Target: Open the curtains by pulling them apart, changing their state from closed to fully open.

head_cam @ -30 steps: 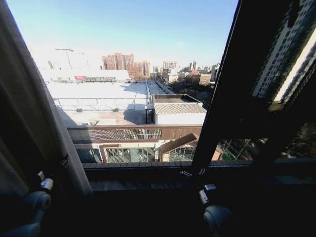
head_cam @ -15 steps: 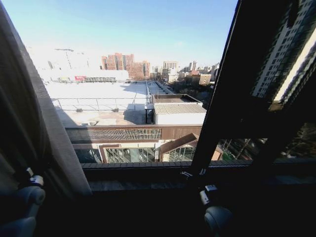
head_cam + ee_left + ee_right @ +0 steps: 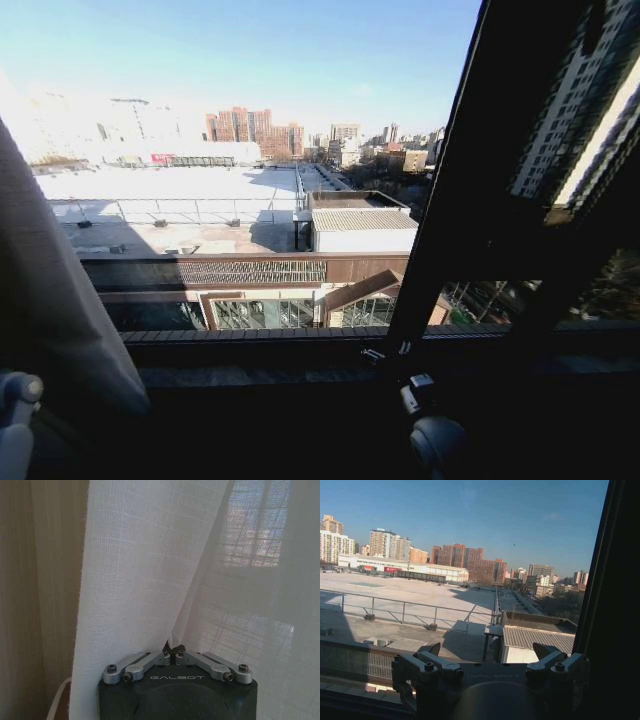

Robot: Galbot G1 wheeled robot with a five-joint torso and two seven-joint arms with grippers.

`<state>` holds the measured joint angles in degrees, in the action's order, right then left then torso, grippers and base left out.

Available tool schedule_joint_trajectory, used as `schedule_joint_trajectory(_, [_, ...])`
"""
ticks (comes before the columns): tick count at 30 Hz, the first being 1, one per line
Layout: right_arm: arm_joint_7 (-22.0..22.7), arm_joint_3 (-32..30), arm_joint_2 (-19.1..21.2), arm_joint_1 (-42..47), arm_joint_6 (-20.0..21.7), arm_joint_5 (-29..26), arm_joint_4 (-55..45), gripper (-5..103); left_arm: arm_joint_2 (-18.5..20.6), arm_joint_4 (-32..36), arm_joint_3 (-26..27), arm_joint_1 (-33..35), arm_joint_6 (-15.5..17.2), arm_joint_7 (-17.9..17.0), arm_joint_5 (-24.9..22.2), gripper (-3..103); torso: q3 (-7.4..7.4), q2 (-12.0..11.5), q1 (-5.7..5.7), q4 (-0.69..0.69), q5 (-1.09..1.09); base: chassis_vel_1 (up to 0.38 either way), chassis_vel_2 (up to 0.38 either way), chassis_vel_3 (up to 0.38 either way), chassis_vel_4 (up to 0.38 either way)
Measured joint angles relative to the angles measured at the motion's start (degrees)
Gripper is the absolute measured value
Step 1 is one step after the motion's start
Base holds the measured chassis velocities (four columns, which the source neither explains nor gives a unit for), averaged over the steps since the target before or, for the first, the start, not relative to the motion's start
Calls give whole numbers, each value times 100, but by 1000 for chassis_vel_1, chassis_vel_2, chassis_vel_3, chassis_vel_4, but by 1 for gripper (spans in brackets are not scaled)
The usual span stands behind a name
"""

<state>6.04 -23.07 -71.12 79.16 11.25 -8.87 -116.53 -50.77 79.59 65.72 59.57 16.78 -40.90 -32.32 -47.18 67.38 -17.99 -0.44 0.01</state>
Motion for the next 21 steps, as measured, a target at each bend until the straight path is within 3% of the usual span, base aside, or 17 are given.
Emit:
schedule_joint_trajectory(6, [-6, -8, -14, -2, -15, 0, 56, 100, 240, -642, 93, -276, -197, -141, 189, 0, 0, 0, 0, 1, 0, 0, 0, 0, 0])
schedule_joint_trajectory(11, [-7, -7, -23, -5, -15, 0, 72, 100, 209, -484, 35, -229, -137, -88, 208, 0, 0, 0, 0, 0, -1, 0, 0, 0, 0])
schedule_joint_trajectory(13, [-7, 6, -22, -20, -13, 0, 72, 100, 82, 84, 14, 109, 62, 373, 202, -3, 0, 0, -1, -1, -2, 0, 0, 0, 0])
schedule_joint_trajectory(14, [-2, 16, -20, -29, -2, -2, 71, 100, -24, 489, -6, 356, 156, 711, 200, 2, 0, 0, 0, 0, -1, 0, 0, 0, 0])
schedule_joint_trajectory(15, [-2, 16, -20, -29, -2, -2, 71, 100, -24, 489, -6, 356, 156, 711, 200, 2, 0, 0, 0, 0, -1, 0, 0, 0, 0])
schedule_joint_trajectory(19, [98, 12, 13, -9, 175, -94, -49, 100, -420, 1817, -11, 1312, 350, 1942, 181, 23, 0, 0, 0, -2, 1, 0, 0, 0, 0])
schedule_joint_trajectory(20, [98, 12, 13, -9, 175, -94, -49, 100, -420, 1817, -11, 1312, 350, 1942, 181, 23, 0, 0, 0, -2, 1, 0, 0, 0, 0])
schedule_joint_trajectory(21, [116, 2, 25, -2, 209, -125, -66, 100, -487, 2059, 21, 1544, 354, 2210, 183, 23, 0, 0, 0, -1, 1, 0, 0, 0, 0])
